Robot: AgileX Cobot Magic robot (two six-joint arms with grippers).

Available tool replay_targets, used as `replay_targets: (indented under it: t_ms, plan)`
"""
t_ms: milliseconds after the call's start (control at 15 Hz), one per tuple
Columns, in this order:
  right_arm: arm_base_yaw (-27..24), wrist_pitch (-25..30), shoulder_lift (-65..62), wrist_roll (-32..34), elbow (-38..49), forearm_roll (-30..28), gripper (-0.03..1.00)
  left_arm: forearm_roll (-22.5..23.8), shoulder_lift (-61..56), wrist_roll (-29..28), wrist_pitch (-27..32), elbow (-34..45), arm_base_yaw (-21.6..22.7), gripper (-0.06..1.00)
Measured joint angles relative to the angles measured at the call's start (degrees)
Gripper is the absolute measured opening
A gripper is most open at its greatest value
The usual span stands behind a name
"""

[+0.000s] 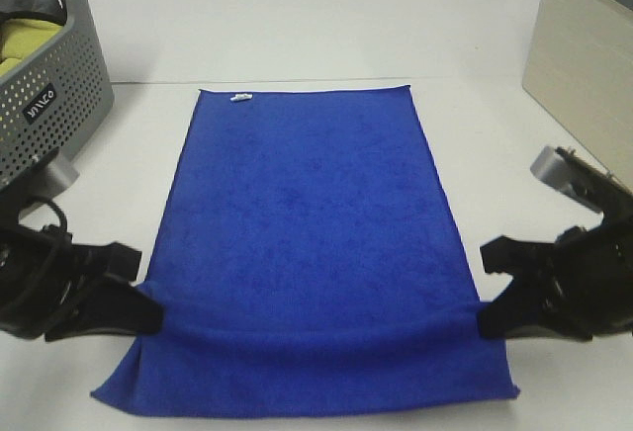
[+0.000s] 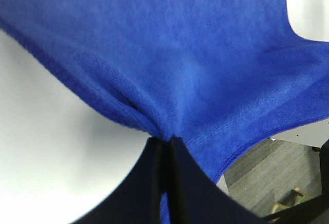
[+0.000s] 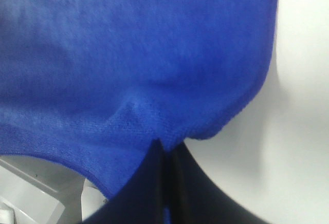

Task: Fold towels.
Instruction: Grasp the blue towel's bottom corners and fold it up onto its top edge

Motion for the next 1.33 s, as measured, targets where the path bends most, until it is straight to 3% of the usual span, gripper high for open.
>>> replay_targets:
  t_ms: [267, 400, 733, 1000, 1333]
  plan:
    - [0.00, 0.57, 3.72, 8.88, -16.16, -10.03, 0.00, 15.64, 3.44, -13.24, -2.92, -13.46, 0.00, 0.01]
    - [0.00, 1.43, 9.00, 9.85, -23.72, -11.92, 0.00, 18.79, 8.19, -15.13, -3.50, -20.17, 0.00, 0.01]
    - [0.00, 2.81, 27.16, 10.89, -45.38, -13.24, 0.00, 20.57, 21.89, -16.67, -5.50, -37.64, 3.32, 0.01]
    - [-1.95, 7.05, 41.37, 13.35, -67.27, -14.44, 0.00, 21.54, 31.34, -16.67, -6.07, -51.74, 5.84, 0.01]
    - [-4.13, 8.25, 55.75, 14.44, -87.95, -17.59, 0.00, 22.92, 42.23, -16.33, -12.09, -67.38, 5.96, 0.01]
